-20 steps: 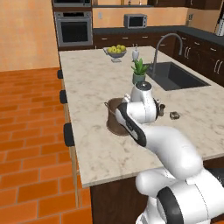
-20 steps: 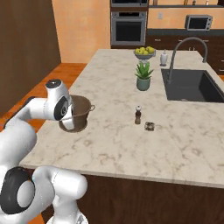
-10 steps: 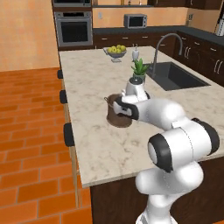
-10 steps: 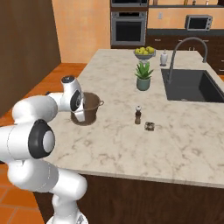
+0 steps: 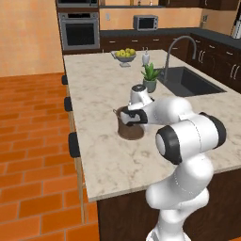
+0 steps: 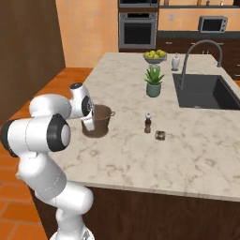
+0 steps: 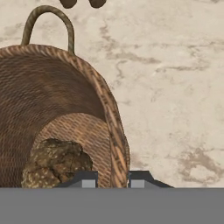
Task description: Open the cabinet, pick up the bread from the cabinet and place it in the basket. Then move the basket to the dining counter.
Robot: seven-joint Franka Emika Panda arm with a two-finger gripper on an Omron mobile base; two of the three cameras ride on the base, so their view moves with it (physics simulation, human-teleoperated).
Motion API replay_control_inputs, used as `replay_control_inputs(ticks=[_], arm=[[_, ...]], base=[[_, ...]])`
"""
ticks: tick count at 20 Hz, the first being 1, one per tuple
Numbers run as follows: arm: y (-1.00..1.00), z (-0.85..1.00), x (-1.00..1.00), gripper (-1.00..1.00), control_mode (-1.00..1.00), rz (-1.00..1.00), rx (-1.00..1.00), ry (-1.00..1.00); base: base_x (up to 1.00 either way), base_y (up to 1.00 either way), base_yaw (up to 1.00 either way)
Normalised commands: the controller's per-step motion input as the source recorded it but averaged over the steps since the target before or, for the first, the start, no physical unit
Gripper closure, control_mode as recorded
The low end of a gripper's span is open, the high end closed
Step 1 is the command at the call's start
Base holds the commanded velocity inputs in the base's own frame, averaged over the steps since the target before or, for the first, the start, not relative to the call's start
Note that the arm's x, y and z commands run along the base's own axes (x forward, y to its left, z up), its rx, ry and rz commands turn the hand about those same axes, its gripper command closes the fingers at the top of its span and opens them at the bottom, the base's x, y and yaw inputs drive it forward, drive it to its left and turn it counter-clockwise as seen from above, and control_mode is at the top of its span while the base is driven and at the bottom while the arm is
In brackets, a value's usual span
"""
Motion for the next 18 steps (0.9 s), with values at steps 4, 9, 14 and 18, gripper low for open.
replay_control_inputs(ticks=[4,9,14,18], arm=[[-0.11,-0.66,-0.01,1.00,-1.00,-0.05,0.00,0.00],[-0.09,-0.60,0.00,1.00,-1.00,-0.06,0.01,0.00],[-0.01,-0.49,0.00,-1.00,-1.00,-0.06,0.02,0.00],[-0.15,-0.04,-0.13,-1.00,-1.00,-0.01,0.12,0.00]], base=[[0.00,0.00,0.00],[0.00,0.00,0.00],[0.00,0.00,0.00],[0.00,0.00,0.00]])
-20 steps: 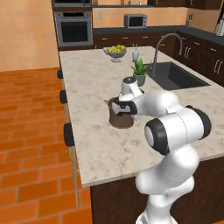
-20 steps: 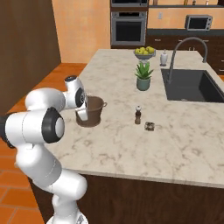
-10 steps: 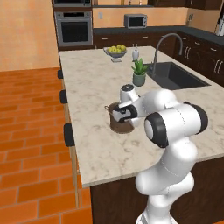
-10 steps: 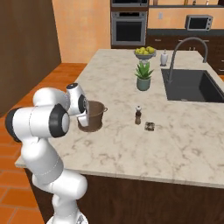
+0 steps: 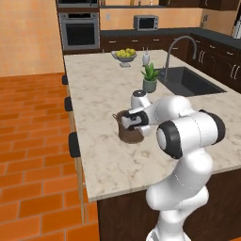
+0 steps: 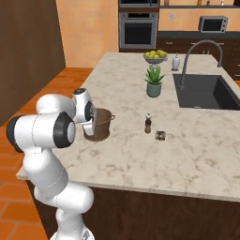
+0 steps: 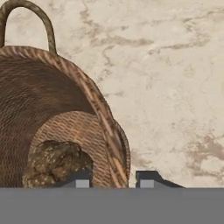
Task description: Open the cabinet, pick up the bread from the cabinet and place it in the basket. Then move the basket to the dining counter.
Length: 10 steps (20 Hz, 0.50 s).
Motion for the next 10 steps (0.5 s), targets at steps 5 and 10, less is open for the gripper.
replay_control_inputs(ticks=[5,10], arm=[[-0.07,0.39,-0.26,-1.00,-1.00,0.02,0.15,-0.02],[0.02,0.70,-0.82,-1.00,-1.00,0.22,0.05,-0.08]], base=[[0.00,0.00,0.00],[0.00,0.00,0.00]])
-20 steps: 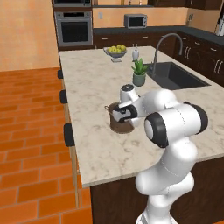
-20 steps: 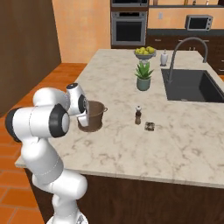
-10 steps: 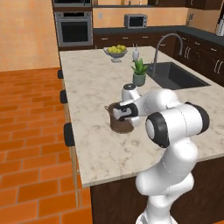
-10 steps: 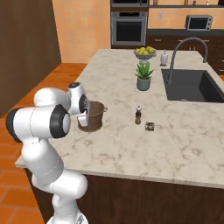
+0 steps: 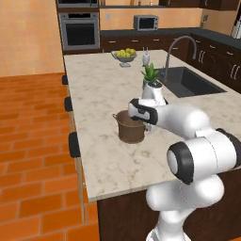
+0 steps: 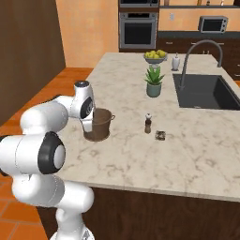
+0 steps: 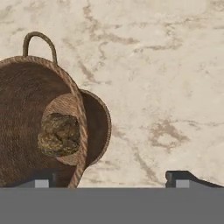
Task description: Open the cabinet, pick up the bread from the cabinet and place it in the basket. Then move the basket to the dining counter.
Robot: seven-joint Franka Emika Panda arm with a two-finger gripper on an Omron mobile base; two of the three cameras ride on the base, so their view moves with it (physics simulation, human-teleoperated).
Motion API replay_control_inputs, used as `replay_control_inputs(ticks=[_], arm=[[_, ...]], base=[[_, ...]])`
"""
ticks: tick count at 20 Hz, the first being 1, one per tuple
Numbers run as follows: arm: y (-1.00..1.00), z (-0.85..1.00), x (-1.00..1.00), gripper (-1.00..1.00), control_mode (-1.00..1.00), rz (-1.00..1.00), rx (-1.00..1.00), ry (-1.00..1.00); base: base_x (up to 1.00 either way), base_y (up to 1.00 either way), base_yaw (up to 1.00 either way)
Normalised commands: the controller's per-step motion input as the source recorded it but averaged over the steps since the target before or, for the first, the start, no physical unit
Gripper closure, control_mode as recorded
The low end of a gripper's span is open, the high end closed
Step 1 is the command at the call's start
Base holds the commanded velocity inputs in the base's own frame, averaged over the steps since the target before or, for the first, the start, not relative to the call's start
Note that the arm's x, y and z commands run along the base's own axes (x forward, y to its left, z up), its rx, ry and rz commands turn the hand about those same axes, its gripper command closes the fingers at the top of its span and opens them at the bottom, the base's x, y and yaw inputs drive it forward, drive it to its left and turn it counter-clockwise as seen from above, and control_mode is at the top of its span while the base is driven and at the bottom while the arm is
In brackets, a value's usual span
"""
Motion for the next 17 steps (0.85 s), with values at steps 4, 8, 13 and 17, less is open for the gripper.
replay_control_inputs(ticks=[4,8,13,17], arm=[[0.00,0.56,-1.00,-1.00,-1.00,0.36,-0.04,-0.16],[0.00,0.39,-1.00,-1.00,-1.00,0.45,-0.15,-0.11],[0.06,0.31,-1.00,-1.00,-1.00,0.53,-0.31,-0.01],[0.19,0.25,-1.00,-1.00,-1.00,0.54,-0.40,0.00]], base=[[0.00,0.00,0.00],[0.00,0.00,0.00],[0.00,0.00,0.00],[0.00,0.00,0.00]])
